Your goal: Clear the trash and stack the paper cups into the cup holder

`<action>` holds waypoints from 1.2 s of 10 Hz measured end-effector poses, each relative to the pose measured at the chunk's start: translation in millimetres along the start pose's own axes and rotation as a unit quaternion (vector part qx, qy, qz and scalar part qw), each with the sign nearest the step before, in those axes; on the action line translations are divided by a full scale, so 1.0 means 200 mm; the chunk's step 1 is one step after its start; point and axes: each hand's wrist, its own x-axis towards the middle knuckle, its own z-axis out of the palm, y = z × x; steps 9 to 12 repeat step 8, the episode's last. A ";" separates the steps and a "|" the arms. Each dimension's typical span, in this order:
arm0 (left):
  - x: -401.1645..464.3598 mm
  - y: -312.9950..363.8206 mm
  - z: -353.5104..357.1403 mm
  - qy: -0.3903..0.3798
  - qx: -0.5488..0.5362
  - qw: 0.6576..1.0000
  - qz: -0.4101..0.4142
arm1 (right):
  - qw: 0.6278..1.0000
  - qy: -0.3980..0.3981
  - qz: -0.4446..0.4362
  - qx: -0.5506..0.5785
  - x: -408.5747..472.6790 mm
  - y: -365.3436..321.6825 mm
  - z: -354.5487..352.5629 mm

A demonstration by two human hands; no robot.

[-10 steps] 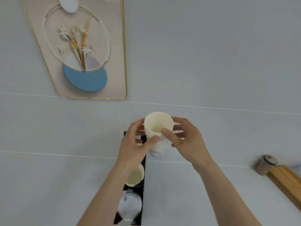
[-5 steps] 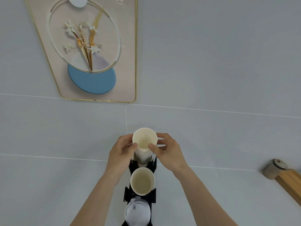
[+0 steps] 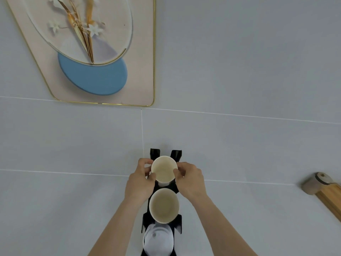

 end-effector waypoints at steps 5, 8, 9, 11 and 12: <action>0.03 0.02 0.01 0.025 0.072 0.996 -0.036 | 0.996 0.049 0.055 -0.057 0.01 -0.02 0.07; -0.07 0.05 -0.11 0.000 0.148 0.986 0.077 | 0.995 0.005 0.015 -0.101 -0.09 -0.03 -0.06; -0.07 0.05 -0.11 0.000 0.148 0.986 0.077 | 0.995 0.005 0.015 -0.101 -0.09 -0.03 -0.06; -0.07 0.05 -0.11 0.000 0.148 0.986 0.077 | 0.995 0.005 0.015 -0.101 -0.09 -0.03 -0.06; -0.07 0.05 -0.11 0.000 0.148 0.986 0.077 | 0.995 0.005 0.015 -0.101 -0.09 -0.03 -0.06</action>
